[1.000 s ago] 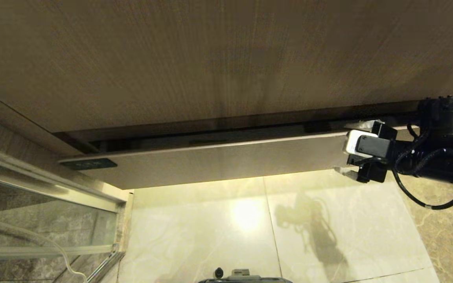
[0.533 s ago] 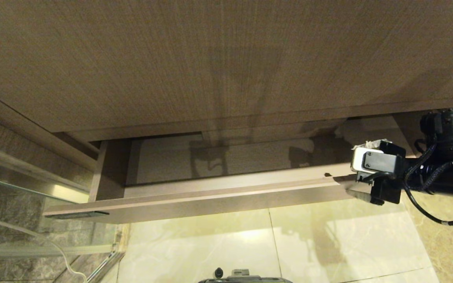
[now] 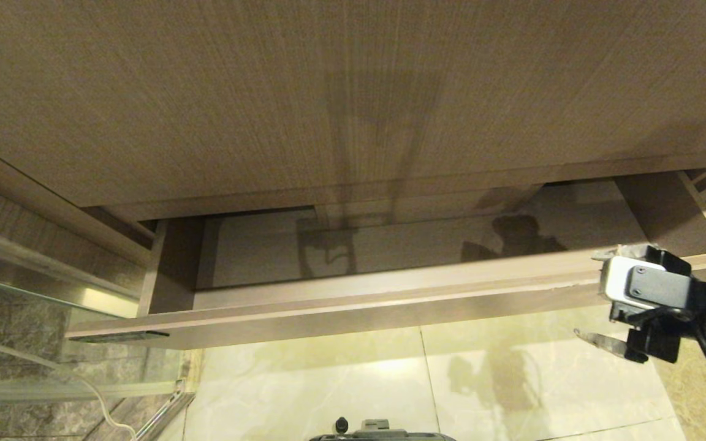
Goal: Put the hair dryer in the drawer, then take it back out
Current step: Pull open the drawer
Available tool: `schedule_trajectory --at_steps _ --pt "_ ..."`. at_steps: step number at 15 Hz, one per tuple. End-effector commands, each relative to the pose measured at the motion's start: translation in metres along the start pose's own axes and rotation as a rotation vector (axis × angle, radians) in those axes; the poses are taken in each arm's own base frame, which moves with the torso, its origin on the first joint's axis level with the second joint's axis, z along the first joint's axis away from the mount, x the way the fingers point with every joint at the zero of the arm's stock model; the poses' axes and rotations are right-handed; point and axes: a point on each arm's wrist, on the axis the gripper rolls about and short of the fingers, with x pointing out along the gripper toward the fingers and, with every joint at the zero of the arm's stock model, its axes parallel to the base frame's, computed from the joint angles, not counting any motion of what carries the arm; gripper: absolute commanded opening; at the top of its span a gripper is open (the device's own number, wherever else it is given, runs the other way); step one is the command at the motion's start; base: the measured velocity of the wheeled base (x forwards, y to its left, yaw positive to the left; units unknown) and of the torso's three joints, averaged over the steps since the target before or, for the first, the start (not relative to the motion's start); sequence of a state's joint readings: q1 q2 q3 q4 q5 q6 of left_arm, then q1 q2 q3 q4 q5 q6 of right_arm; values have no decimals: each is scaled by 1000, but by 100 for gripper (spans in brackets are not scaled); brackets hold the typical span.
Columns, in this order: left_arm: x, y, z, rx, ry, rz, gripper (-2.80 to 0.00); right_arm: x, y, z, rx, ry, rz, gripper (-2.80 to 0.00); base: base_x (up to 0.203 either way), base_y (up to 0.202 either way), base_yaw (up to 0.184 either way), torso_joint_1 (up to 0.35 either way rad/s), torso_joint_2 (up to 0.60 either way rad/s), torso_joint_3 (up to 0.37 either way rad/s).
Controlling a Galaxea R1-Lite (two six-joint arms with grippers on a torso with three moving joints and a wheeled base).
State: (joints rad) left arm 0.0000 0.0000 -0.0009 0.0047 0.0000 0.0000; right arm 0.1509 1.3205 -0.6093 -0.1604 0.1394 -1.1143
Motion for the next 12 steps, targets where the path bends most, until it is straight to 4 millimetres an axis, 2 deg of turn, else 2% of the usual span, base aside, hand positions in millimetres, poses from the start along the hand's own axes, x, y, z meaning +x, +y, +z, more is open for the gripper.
schedule_trajectory --at_steps 1,3,4,8,10,11,12 --pt "0 0 0 0 1 0 -280 -45 15 0 40 -22 -39 0 0 0 0 0 0 0" --pt "0 0 0 0 0 0 -280 -76 32 -5 148 0 -16 0 0 0 0 0 0 0" --pt "0 0 0 0 -1 0 -280 -87 38 -7 257 6 -21 0 0 0 0 0 0 0" --pt "0 0 0 0 -2 0 -280 -105 56 -14 723 66 23 0 0 0 0 0 0 0" --pt "0 0 0 0 -1 0 -280 -111 58 -17 795 76 -13 0 0 0 0 0 0 0" --pt "0 0 0 0 -1 0 -280 -112 57 -17 798 77 -38 -280 0 0 0 0 0 0" --pt "0 0 0 0 -2 0 -280 -112 55 -16 792 81 -78 -280 0 0 0 0 0 0"
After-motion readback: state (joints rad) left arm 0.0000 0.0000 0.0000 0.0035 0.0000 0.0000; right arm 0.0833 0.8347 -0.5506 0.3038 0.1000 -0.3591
